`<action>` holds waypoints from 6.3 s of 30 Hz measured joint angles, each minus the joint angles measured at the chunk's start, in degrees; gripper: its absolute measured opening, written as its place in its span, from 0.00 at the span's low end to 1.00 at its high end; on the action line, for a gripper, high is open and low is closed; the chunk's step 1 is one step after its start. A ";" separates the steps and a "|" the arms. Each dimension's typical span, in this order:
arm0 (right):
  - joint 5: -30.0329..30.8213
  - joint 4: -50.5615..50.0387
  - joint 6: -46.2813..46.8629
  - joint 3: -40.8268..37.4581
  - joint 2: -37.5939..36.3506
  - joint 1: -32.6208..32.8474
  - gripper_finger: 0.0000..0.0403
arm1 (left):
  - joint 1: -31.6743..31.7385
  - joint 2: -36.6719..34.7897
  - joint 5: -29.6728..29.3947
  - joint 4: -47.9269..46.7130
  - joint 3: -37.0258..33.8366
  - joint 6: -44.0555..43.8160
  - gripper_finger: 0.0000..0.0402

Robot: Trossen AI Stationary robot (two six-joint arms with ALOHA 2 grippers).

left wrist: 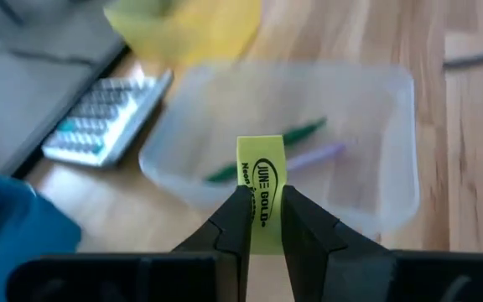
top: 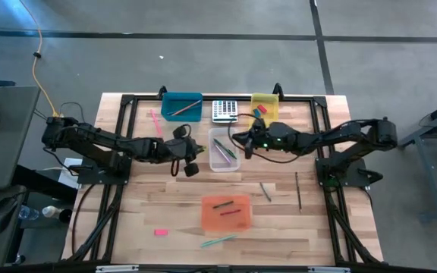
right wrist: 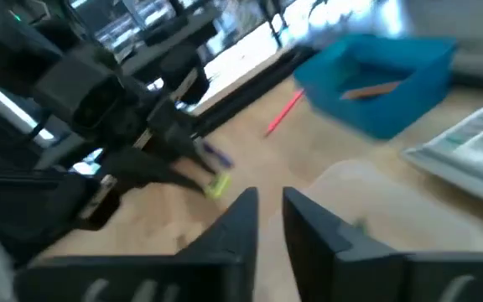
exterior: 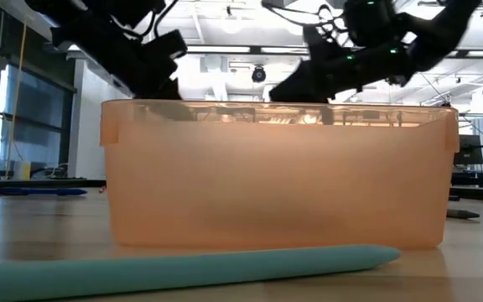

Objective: Sort crayons/erasers/pens/pencils in bins
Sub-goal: Put the yellow eraser into the yellow bin

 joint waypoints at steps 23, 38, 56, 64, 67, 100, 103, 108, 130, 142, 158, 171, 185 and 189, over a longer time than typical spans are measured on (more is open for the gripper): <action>-14.80 -8.11 15.48 20.66 16.81 -0.11 0.25 | -0.04 0.01 -0.08 10.23 0.00 14.31 0.10; -15.22 -9.82 9.36 20.58 16.78 -1.05 0.04 | 0.08 0.04 2.74 9.61 0.09 14.53 0.26; -11.48 -27.29 -6.46 20.51 8.16 -8.24 0.03 | 10.19 -6.49 11.71 25.38 -11.61 8.91 0.36; 6.45 -47.50 -19.66 20.53 -0.03 -15.46 0.03 | 15.68 -7.50 16.00 38.56 -17.98 4.90 0.30; 12.54 -52.00 -23.54 20.51 0.51 -18.87 0.03 | 17.59 -7.45 17.85 40.26 -18.97 3.26 0.28; 18.39 -67.45 -26.51 28.92 11.47 -32.07 0.20 | 21.42 -7.39 21.05 38.97 -18.99 3.60 0.16; 14.68 -68.11 -26.29 28.88 12.16 -34.33 0.05 | 21.42 -7.39 21.05 38.98 -18.99 3.60 0.16; 11.95 -65.49 -25.22 28.84 14.99 -36.50 0.05 | 21.42 -7.39 21.08 38.99 -18.99 3.60 0.16; 12.10 -59.40 -25.17 28.84 12.74 -37.98 0.01 | 21.42 -7.39 20.96 38.62 -18.97 4.20 0.16; 7.63 -79.30 -23.47 28.12 1.64 -27.75 0.00 | 21.42 -7.39 20.84 37.66 -18.97 5.55 0.16; 3.50 -78.77 1.18 -0.32 -24.91 -17.41 0.00 | 21.42 -7.39 20.86 37.20 -18.95 5.55 0.16; 2.99 -78.40 -2.02 3.35 -29.54 -14.69 0.00 | 21.42 -7.39 20.50 37.43 -18.95 5.55 0.16; 9.34 -80.70 -2.80 2.39 -17.46 -11.35 0.00 | 21.41 -7.39 20.42 37.29 -18.95 5.11 0.16; 10.87 -77.41 -5.12 2.39 -16.19 -13.62 0.00 | 21.40 -7.39 20.42 37.29 -18.95 5.11 0.16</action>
